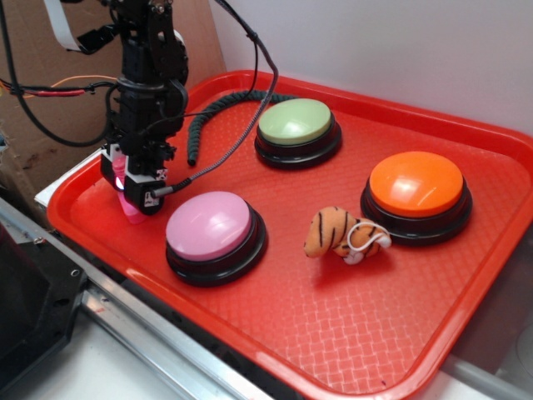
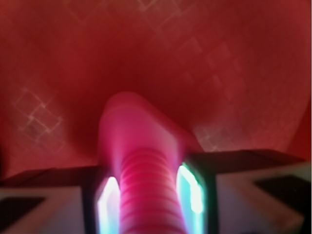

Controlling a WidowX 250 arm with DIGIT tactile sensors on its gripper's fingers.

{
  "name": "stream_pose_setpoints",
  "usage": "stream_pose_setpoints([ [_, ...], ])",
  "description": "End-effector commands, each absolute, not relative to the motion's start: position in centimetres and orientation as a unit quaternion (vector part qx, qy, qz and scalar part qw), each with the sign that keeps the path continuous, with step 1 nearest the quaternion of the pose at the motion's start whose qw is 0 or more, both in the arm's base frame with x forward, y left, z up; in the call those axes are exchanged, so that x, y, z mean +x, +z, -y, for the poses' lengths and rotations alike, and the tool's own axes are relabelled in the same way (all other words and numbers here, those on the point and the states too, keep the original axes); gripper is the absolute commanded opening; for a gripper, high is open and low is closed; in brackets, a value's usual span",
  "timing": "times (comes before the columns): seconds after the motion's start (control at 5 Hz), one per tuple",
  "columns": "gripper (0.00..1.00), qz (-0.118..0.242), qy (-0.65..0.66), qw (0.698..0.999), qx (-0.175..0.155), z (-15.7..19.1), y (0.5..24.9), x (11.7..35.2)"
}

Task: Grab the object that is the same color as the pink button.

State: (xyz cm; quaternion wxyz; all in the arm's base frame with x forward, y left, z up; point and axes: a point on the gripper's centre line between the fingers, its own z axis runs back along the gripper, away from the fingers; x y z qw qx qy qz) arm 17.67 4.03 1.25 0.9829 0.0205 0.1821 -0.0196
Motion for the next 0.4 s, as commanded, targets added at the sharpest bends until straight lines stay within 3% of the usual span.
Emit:
stream_pose_setpoints([
  [0.0,0.00,0.054,0.034,0.998,0.010,-2.7,11.8,17.3],
  [0.2,0.00,0.080,0.067,0.994,-0.029,-2.0,16.8,16.1],
])
